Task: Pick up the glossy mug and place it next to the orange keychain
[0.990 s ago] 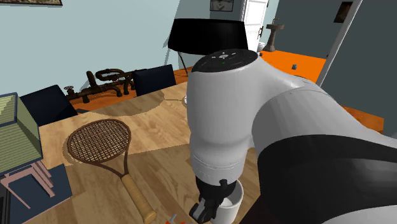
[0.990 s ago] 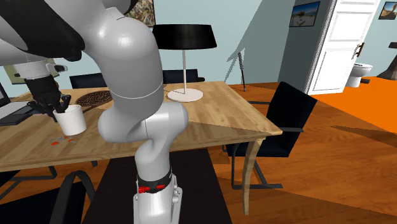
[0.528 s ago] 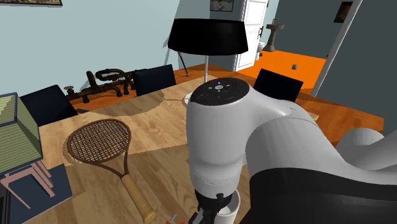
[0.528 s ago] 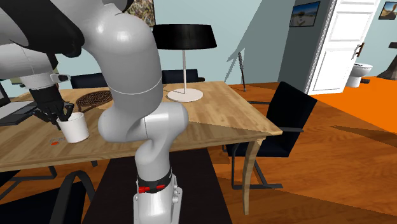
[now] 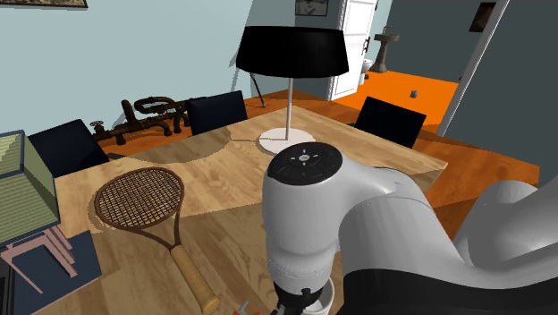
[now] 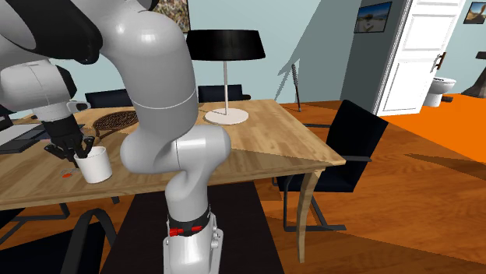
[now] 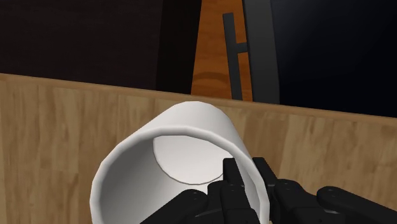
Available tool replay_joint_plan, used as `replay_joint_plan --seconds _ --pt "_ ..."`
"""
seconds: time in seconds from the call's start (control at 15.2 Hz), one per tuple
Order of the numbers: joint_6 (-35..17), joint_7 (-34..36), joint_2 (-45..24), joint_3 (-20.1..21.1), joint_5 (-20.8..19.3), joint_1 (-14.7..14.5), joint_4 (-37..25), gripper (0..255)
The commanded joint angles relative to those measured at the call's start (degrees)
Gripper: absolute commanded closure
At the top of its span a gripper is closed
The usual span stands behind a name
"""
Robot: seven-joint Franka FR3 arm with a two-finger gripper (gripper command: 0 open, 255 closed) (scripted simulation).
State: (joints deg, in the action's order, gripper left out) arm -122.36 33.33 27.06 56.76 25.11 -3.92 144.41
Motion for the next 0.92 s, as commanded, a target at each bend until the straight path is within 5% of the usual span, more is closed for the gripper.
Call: replay_joint_plan --seconds 0.0,0.26,0.33,0.66,0.86 --pt "-0.3 0.1 -0.2 0.3 -0.1 0.1 0.0 255" --pt "-0.3 0.1 -0.2 0.3 -0.1 0.2 0.0 255" --pt "-0.3 0.1 -0.2 0.3 -0.1 0.2 0.0 0" --pt "-0.3 0.1 -0.2 0.2 -0.1 0.1 0.0 0" --pt "6.5 -0.4 3.0 -3.4 -0.4 -1.2 -3.6 0"
